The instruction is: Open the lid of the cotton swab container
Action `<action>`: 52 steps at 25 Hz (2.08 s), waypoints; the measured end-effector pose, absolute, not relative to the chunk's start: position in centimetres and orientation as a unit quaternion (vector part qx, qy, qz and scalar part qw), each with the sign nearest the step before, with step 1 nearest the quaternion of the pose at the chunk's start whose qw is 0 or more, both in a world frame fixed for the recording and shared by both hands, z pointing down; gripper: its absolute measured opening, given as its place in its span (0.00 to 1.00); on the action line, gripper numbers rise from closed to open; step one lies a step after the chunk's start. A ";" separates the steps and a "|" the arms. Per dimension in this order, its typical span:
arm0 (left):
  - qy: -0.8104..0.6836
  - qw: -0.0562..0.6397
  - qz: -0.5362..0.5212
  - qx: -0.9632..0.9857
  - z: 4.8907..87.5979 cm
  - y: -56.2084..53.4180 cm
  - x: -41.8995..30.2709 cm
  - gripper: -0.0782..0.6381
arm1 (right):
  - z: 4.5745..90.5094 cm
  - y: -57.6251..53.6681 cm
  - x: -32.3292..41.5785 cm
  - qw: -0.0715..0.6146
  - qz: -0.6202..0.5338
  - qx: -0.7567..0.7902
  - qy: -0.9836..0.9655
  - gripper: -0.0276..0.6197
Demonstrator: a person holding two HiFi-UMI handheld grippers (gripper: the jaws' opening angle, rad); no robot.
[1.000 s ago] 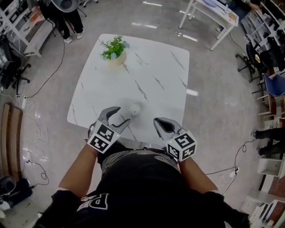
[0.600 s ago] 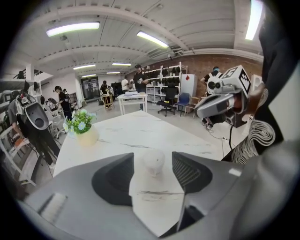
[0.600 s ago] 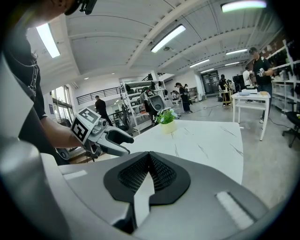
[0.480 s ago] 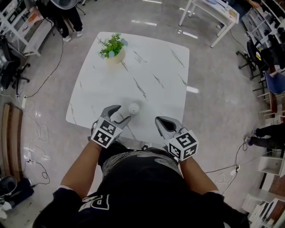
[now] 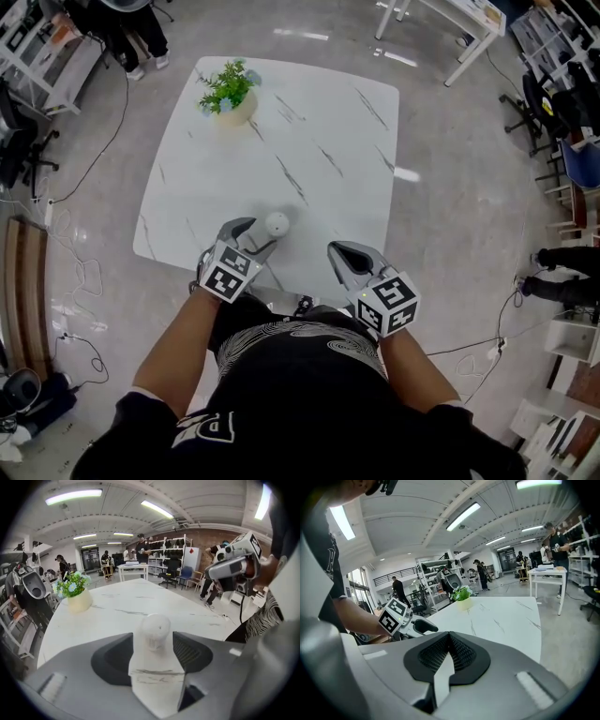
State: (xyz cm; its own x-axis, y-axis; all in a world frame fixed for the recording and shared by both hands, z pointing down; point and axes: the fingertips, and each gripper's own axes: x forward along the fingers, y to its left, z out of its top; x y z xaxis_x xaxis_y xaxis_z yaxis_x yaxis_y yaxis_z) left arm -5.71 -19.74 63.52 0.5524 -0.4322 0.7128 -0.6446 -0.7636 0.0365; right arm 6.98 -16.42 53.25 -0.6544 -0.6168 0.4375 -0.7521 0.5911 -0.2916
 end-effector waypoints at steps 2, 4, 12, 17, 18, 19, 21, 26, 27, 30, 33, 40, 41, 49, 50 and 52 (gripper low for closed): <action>-0.309 0.150 0.360 0.867 64.0 -19.9 -5.5 0.55 | 53.6 -16.4 7.1 0.147 0.234 0.389 -0.879 0.04; -0.308 0.151 0.363 0.867 64.5 -20.0 -5.2 0.55 | 53.9 -16.4 7.2 0.148 0.236 0.388 -0.879 0.04; -0.302 0.156 0.370 0.865 66.1 -20.6 -4.1 0.56 | 54.4 -16.3 7.7 0.155 0.242 0.387 -0.876 0.04; -0.296 0.158 0.370 0.866 66.5 -20.9 -3.3 0.56 | 54.6 -16.5 8.2 0.161 0.244 0.389 -0.874 0.04; -0.295 0.157 0.372 0.866 66.7 -20.9 -3.2 0.56 | 54.7 -16.5 8.3 0.162 0.245 0.389 -0.873 0.04; -0.294 0.157 0.374 0.866 66.8 -21.0 -3.1 0.56 | 54.8 -16.6 8.4 0.163 0.246 0.388 -0.873 0.04; -0.293 0.157 0.377 0.864 67.2 -21.0 -3.0 0.56 | 54.9 -16.7 8.5 0.164 0.247 0.388 -0.873 0.04; -0.298 0.159 0.380 0.861 68.2 -21.3 -3.0 0.56 | 55.4 -16.9 8.6 0.169 0.251 0.386 -0.871 0.04; -0.299 0.160 0.380 0.861 68.4 -21.3 -3.0 0.56 | 55.5 -16.9 8.7 0.170 0.252 0.385 -0.871 0.04; -0.303 0.165 0.377 0.860 69.0 -21.4 -3.0 0.56 | 55.7 -17.0 8.7 0.171 0.254 0.384 -0.871 0.04; -0.305 0.168 0.372 0.860 69.2 -21.5 -2.9 0.56 | 55.8 -17.1 8.6 0.173 0.255 0.382 -0.871 0.04; -0.305 0.175 0.375 0.858 70.0 -21.6 -2.8 0.56 | 56.1 -17.3 8.6 0.177 0.257 0.380 -0.871 0.04; -0.306 0.177 0.374 0.857 70.1 -21.6 -2.7 0.56 | 56.1 -17.4 8.6 0.178 0.257 0.380 -0.871 0.04; -0.308 0.179 0.380 0.853 70.6 -21.6 -2.8 0.56 | 56.3 -17.6 8.6 0.182 0.257 0.378 -0.870 0.04; -0.308 0.179 0.380 0.854 70.6 -21.7 -2.8 0.56 | 56.4 -17.6 8.7 0.181 0.257 0.379 -0.870 0.04; -0.307 0.179 0.379 0.854 70.7 -21.7 -2.8 0.56 | 56.5 -17.7 8.7 0.182 0.257 0.378 -0.870 0.04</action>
